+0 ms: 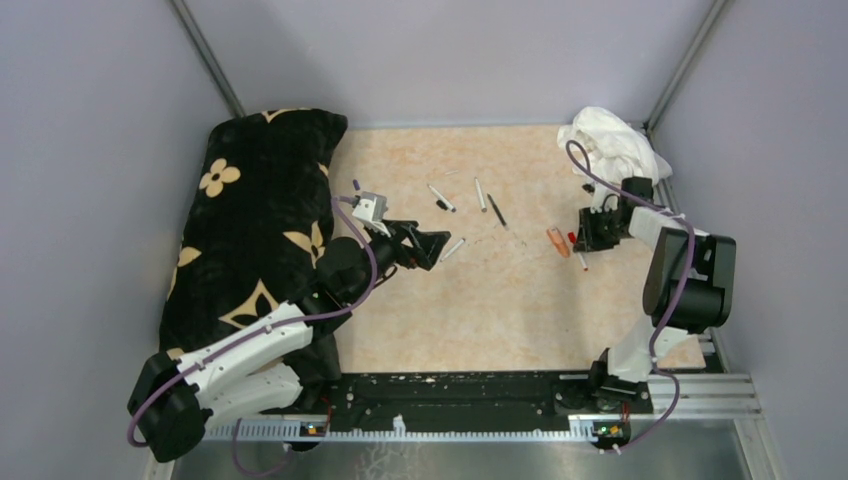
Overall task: Insert the pens into the pen caps
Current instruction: Place the pen at the center of the board, then move the pen to the center of the board, then pick up the pen from the center of the board.
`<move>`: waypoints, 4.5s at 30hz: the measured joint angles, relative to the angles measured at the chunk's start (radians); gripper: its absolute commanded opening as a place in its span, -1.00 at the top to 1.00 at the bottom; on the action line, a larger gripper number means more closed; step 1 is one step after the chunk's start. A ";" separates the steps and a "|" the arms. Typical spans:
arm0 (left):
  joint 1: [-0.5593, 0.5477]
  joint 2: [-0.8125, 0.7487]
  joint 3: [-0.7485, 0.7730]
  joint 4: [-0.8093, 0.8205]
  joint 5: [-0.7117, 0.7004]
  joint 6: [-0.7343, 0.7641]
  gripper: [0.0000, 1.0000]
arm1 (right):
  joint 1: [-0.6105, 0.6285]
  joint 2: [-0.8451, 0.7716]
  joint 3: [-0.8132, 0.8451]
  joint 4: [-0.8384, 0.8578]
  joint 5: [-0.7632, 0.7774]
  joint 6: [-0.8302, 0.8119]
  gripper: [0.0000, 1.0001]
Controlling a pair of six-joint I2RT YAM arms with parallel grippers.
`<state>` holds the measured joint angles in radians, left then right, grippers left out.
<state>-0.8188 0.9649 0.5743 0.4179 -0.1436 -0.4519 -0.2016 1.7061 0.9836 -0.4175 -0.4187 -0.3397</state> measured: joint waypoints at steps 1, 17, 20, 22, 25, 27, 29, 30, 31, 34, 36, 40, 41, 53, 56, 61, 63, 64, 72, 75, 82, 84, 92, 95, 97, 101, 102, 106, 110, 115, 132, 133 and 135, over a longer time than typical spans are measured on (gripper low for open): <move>0.002 0.002 0.000 0.000 0.000 0.000 -0.96 | -0.001 0.001 0.001 0.000 -0.002 0.000 0.41; 0.024 0.063 0.002 0.000 0.011 -0.005 -0.94 | -0.026 -0.104 0.066 -0.096 -0.169 -0.009 0.26; 0.032 0.098 0.017 -0.009 0.017 -0.009 -0.93 | -0.026 -0.135 0.066 -0.103 -0.229 -0.008 0.26; 0.041 0.129 0.039 -0.018 0.021 -0.016 -0.93 | -0.026 -0.150 0.066 -0.105 -0.276 -0.004 0.25; 0.062 0.181 0.081 -0.037 0.031 -0.031 -0.92 | -0.026 -0.167 0.066 -0.105 -0.334 0.010 0.23; 0.087 0.228 0.125 -0.062 0.043 -0.047 -0.92 | -0.026 -0.179 0.066 -0.104 -0.367 0.022 0.23; 0.114 0.281 0.171 -0.085 0.054 -0.064 -0.92 | -0.026 -0.193 0.065 -0.099 -0.393 0.037 0.23; 0.129 0.312 0.199 -0.100 0.061 -0.076 -0.91 | -0.026 -0.201 0.064 -0.094 -0.404 0.046 0.22; 0.144 0.348 0.230 -0.119 0.066 -0.087 -0.90 | -0.026 -0.210 0.062 -0.087 -0.416 0.057 0.22; 0.183 0.451 0.321 -0.180 0.072 -0.121 -0.89 | -0.026 -0.240 0.044 -0.051 -0.448 0.091 0.22; 0.203 0.524 0.390 -0.229 0.073 -0.143 -0.87 | -0.026 -0.256 0.030 -0.034 -0.467 0.109 0.21; 0.229 0.694 0.577 -0.360 0.038 -0.196 -0.85 | -0.026 -0.269 0.009 -0.010 -0.486 0.134 0.21; 0.233 0.742 0.634 -0.401 0.020 -0.212 -0.84 | -0.026 -0.271 0.004 -0.005 -0.489 0.139 0.21; 0.266 1.250 1.316 -0.906 -0.165 -0.360 -0.13 | -0.026 -0.303 -0.016 0.036 -0.505 0.169 0.21; 0.274 1.303 1.365 -0.958 -0.170 -0.364 -0.05 | -0.026 -0.314 -0.024 0.043 -0.508 0.170 0.20; 0.290 1.339 1.381 -0.983 -0.166 -0.364 0.03 | -0.026 -0.316 -0.029 0.051 -0.509 0.175 0.20; 0.296 1.352 1.392 -0.985 -0.160 -0.364 0.05 | -0.026 -0.316 -0.029 0.054 -0.510 0.177 0.20; 0.298 1.360 1.402 -0.986 -0.156 -0.363 0.06 | -0.026 -0.316 -0.030 0.056 -0.511 0.177 0.20; 0.300 1.424 1.487 -0.995 -0.135 -0.364 0.19 | -0.026 -0.316 -0.042 0.059 -0.512 0.183 0.20; 0.300 1.450 1.505 -1.011 -0.133 -0.365 0.24 | -0.026 -0.316 -0.042 0.060 -0.514 0.185 0.20; 0.300 1.465 1.509 -1.057 -0.134 -0.371 0.33 | -0.026 -0.316 -0.042 0.060 -0.518 0.185 0.20; 0.300 1.465 1.510 -1.066 -0.134 -0.371 0.41 | -0.026 -0.316 -0.042 0.060 -0.519 0.185 0.20; 0.300 1.450 1.486 -1.083 -0.148 -0.360 0.67 | -0.026 -0.316 -0.042 0.059 -0.526 0.187 0.20; 0.300 1.412 1.426 -1.081 -0.164 -0.356 0.66 | -0.026 -0.316 -0.042 0.059 -0.527 0.187 0.20; 0.300 1.373 1.366 -1.089 -0.179 -0.349 0.64 | -0.026 -0.316 -0.042 0.059 -0.529 0.188 0.20; 0.300 1.293 1.243 -1.101 -0.195 -0.331 0.60 | -0.026 -0.316 -0.042 0.059 -0.534 0.195 0.20; 0.300 1.271 1.207 -1.102 -0.198 -0.328 0.58 | -0.026 -0.316 -0.042 0.059 -0.536 0.196 0.20; 0.300 1.194 1.086 -1.102 -0.217 -0.309 0.43 | -0.026 -0.316 -0.042 0.064 -0.547 0.208 0.20; 0.300 1.180 1.056 -1.109 -0.222 -0.302 0.38 | -0.026 -0.316 -0.042 0.076 -0.555 0.219 0.20; 0.300 1.180 1.056 -1.109 -0.215 -0.307 0.45 | -0.026 -0.317 -0.042 0.081 -0.557 0.222 0.20; 0.304 1.122 0.975 -1.014 -0.132 -0.310 1.00 | -0.026 -0.325 -0.041 0.061 -0.597 0.209 0.21; 0.304 1.109 0.964 -1.001 -0.117 -0.309 1.00 | -0.026 -0.325 -0.039 0.051 -0.604 0.201 0.21; 0.302 1.070 0.938 -0.964 -0.080 -0.306 1.00 | -0.021 -0.325 -0.031 0.020 -0.619 0.172 0.20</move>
<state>-0.5171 2.0350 1.5120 -0.5457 -0.2234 -0.7578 -0.2230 1.3808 0.9531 -0.3973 -1.0378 -0.1677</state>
